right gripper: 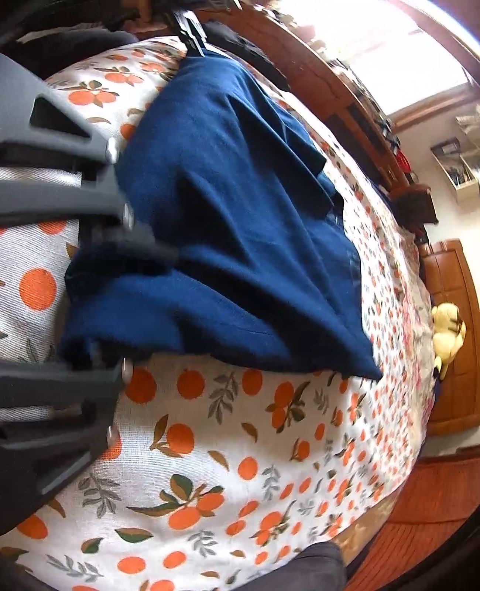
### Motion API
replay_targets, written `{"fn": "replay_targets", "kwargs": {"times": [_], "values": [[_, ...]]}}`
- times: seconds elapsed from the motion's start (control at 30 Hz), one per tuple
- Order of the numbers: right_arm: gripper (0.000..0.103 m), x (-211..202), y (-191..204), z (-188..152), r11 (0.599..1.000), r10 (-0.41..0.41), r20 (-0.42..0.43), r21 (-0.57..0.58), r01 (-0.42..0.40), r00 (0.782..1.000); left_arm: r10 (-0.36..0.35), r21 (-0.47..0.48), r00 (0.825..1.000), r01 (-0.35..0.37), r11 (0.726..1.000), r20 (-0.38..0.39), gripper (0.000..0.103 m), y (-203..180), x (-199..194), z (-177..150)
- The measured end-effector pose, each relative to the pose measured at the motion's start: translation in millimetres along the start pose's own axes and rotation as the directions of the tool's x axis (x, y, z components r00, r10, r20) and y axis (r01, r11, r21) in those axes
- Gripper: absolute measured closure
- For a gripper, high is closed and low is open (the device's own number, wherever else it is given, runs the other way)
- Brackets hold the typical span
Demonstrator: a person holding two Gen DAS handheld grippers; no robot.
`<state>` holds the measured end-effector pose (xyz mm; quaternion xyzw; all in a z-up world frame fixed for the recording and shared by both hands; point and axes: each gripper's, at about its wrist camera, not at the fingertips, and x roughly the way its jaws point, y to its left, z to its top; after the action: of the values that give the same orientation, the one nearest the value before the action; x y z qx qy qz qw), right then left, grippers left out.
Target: Fold large clothes
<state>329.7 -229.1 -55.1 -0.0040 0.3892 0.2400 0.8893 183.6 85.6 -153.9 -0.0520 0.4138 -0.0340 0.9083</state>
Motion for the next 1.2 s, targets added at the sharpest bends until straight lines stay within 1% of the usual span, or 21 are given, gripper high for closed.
{"fn": "replay_targets", "kwargs": {"times": [0.03, 0.1, 0.13, 0.23, 0.33, 0.43, 0.53, 0.6, 0.67, 0.73, 0.8, 0.9, 0.93, 1.03, 1.1, 1.17, 1.2], "values": [[0.083, -2, 2, 0, 1.000, 0.001, 0.006, -0.020, -0.001, 1.000, 0.002, -0.001, 1.000, -0.002, 1.000, -0.002, 0.077, 0, 0, 0], [0.085, -8, 3, -2, 0.999, 0.005, 0.015, -0.044, -0.004, 1.000, 0.013, -0.008, 1.000, -0.013, 1.000, 0.004, 0.087, 0, -4, 1], [0.087, -12, 1, -3, 0.999, 0.010, 0.015, -0.040, -0.009, 1.000, 0.016, -0.008, 1.000, -0.016, 1.000, 0.007, 0.090, 0, -6, 1], [0.088, -29, 4, -7, 0.998, 0.029, 0.032, -0.056, -0.027, 0.999, 0.045, 0.006, 0.999, -0.045, 0.999, 0.021, 0.094, -2, -13, 5], [0.089, -46, 12, -16, 0.995, 0.045, 0.034, -0.090, -0.042, 0.998, 0.059, 0.018, 0.998, -0.059, 0.998, 0.018, 0.095, 0, -17, 7], [0.089, -64, 17, -33, 0.993, 0.071, 0.037, -0.092, -0.067, 0.997, 0.059, 0.009, 0.998, -0.060, 0.998, 0.023, 0.095, 6, -23, 6], [0.089, -71, 20, -49, 0.994, 0.045, 0.043, -0.098, -0.041, 0.998, 0.043, -0.013, 0.999, -0.043, 0.999, 0.021, 0.095, 10, -25, 5], [0.088, -71, 18, -53, 0.996, 0.024, 0.056, -0.086, -0.019, 0.998, 0.047, -0.004, 0.999, -0.047, 0.999, 0.018, 0.095, 8, -25, 5], [0.086, -71, 21, -54, 0.993, -0.003, 0.068, -0.115, 0.011, 0.998, 0.049, 0.018, 0.999, -0.049, 0.999, 0.019, 0.095, 7, -27, 4], [0.086, -73, 23, -56, 0.994, -0.023, 0.074, -0.105, 0.030, 0.997, 0.034, 0.015, 0.999, -0.034, 0.999, 0.017, 0.095, 10, -28, 2], [0.081, -73, 25, -55, 0.995, -0.037, 0.071, -0.095, 0.044, 0.997, 0.017, 0.017, 1.000, -0.018, 1.000, 0.012, 0.095, 12, -28, 1], [0.075, -77, 33, -46, 0.990, -0.099, 0.083, -0.096, 0.107, 0.992, -0.004, 0.023, 1.000, 0.003, 1.000, 0.004, 0.095, 14, -27, -2], [0.074, -80, 39, -46, 0.986, -0.124, 0.091, -0.101, 0.133, 0.988, -0.004, 0.025, 1.000, 0.004, 1.000, 0.005, 0.095, 14, -27, -3], [0.072, -92, 48, -41, 0.978, -0.158, 0.127, -0.119, 0.173, 0.979, -0.022, 0.026, 1.000, 0.022, 0.999, 0.013, 0.095, 15, -31, -4], [0.063, -102, 53, -36, 0.970, -0.200, 0.156, -0.106, 0.218, 0.967, -0.038, 0.032, 0.999, 0.037, 0.999, 0.014, 0.094, 16, -35, -2], [0.057, -112, 61, -32, 0.968, -0.214, 0.189, -0.088, 0.234, 0.958, -0.036, 0.051, 0.999, 0.035, 0.998, 0.017, 0.091, 16, -36, 1], [0.055, -115, 66, -30, 0.967, -0.220, 0.202, -0.082, 0.241, 0.954, -0.038, 0.058, 0.999, 0.037, 0.998, 0.021, 0.084, 16, -38, 2]]}}
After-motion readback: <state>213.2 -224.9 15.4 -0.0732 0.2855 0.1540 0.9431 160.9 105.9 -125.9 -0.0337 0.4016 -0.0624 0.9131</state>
